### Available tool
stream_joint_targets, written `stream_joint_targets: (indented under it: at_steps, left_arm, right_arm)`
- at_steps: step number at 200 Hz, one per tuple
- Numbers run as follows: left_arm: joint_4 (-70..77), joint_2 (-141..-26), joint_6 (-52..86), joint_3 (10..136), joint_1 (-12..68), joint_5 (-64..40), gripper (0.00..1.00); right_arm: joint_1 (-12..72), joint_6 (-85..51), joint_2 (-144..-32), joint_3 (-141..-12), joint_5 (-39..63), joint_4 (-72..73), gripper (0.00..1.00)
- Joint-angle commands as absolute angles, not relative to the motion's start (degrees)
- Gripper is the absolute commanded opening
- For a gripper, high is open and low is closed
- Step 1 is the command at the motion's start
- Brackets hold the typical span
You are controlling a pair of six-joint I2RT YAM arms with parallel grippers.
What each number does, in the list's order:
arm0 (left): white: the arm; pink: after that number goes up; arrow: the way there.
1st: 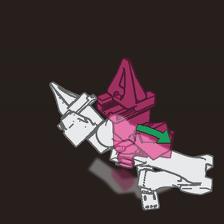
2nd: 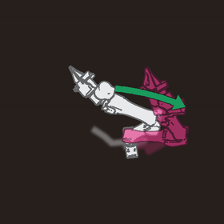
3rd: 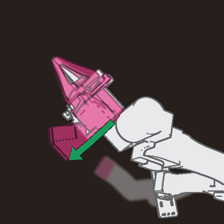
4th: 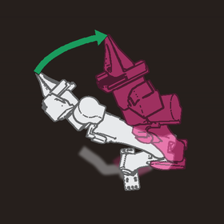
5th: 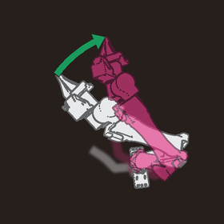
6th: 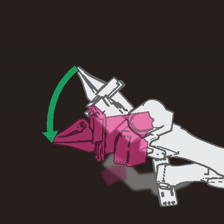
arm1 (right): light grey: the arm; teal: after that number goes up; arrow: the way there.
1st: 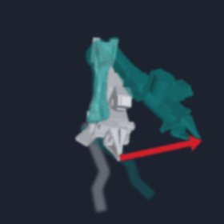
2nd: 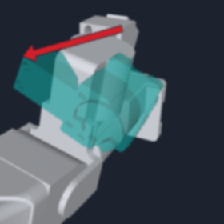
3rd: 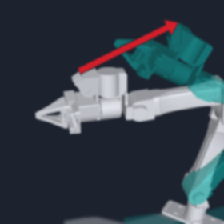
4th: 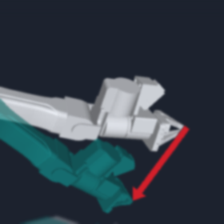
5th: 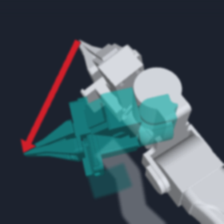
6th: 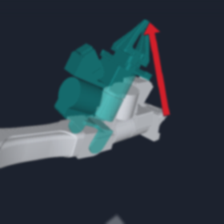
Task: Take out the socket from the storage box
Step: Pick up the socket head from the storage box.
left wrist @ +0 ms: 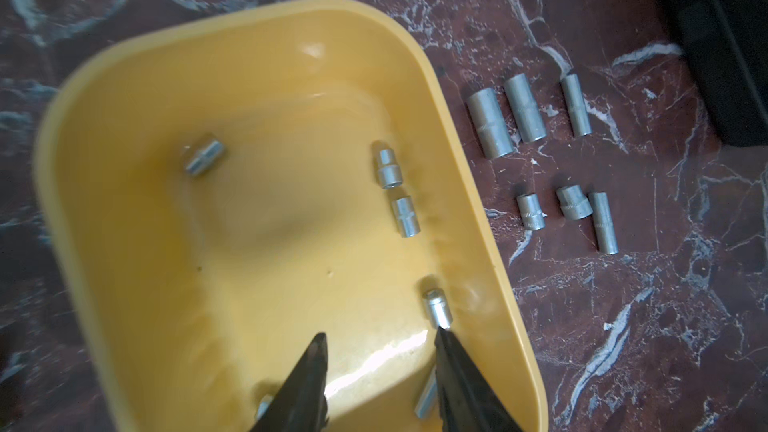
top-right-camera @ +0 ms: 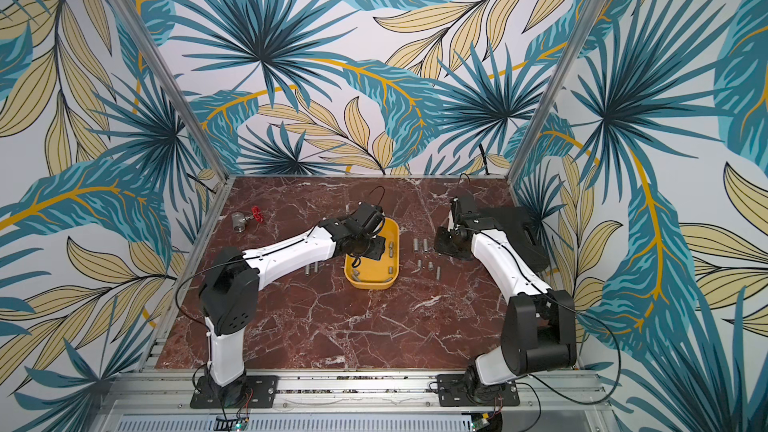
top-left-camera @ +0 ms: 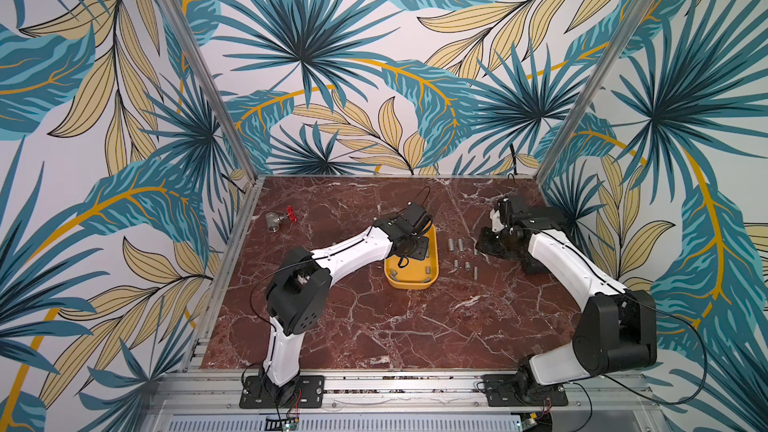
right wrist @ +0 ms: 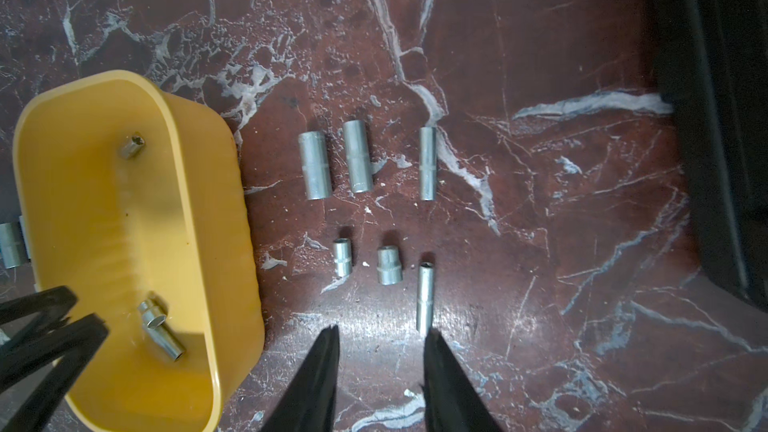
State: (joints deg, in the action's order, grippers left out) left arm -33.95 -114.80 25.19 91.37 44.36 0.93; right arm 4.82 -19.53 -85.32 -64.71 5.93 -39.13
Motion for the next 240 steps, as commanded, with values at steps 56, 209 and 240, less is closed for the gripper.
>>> stream_joint_targets:
  at_steps: [56, 209, 240]
  left_arm:
    - [-36.56, -125.57, 23.29, 102.92, 45.84, -0.72, 0.46]
    - [-41.50, -135.46, 20.44, 112.71, 46.02, 7.04, 0.38]
    - [-41.70, -134.18, 20.09, 109.83, 46.05, 9.21, 0.32]
  right_arm:
    - [2.30, -19.78, -82.18, -59.09, 7.73, -38.47, 0.36]
    - [1.49, -19.66, -81.35, -58.75, 9.25, -39.37, 0.36]
    - [1.49, -19.64, -81.39, -58.71, 9.32, -39.35, 0.35]
